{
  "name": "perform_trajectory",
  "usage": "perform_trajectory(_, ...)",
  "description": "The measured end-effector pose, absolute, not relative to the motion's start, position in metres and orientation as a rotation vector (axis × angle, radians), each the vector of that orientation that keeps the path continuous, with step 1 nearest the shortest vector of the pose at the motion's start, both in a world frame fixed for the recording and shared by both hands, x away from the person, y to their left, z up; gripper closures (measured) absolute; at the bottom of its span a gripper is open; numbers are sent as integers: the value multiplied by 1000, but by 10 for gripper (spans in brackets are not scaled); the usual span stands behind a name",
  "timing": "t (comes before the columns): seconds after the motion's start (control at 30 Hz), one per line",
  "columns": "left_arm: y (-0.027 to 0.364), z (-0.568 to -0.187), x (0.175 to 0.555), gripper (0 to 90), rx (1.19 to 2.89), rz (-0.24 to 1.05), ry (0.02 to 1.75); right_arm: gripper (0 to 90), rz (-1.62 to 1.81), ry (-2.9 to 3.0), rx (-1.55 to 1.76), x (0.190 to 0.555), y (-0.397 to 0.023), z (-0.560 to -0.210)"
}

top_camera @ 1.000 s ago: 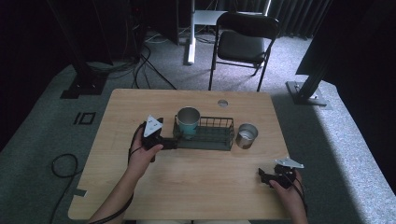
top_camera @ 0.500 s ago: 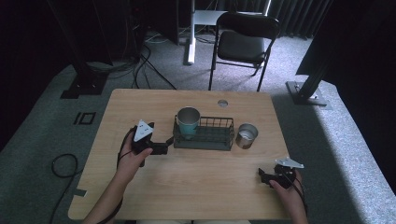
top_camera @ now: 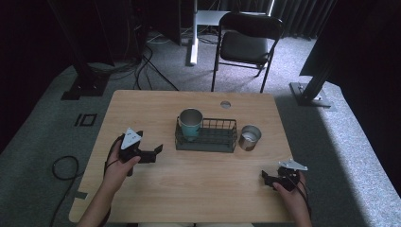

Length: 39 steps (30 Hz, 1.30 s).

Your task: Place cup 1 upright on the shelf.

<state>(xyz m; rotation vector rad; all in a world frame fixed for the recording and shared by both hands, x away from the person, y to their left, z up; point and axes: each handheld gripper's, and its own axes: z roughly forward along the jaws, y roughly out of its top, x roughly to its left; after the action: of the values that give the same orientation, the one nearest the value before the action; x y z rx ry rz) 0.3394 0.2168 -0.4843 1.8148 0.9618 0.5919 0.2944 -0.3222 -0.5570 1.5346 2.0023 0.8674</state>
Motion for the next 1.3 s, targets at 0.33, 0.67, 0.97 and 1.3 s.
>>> perform_trajectory(0.33, 238, -502, 324, 10, 1868, 565, 999, 114, 868, 2002, 1535, 294, -322, -557)
perform_trajectory(0.67, 261, -520, 315, 10, 1834, 573, 1101, 114, 867, 2003, 1533, 294, -322, -557)
perform_trajectory(0.97, 281, -531, 306, 10, 1805, 563, 1219, 114, 866, 2004, 1532, 294, -322, -557)
perform_trajectory(1.3, 309, -540, 297, 10, 1770, 612, 1436, 114, 867, 2003, 1532, 294, -322, -557)
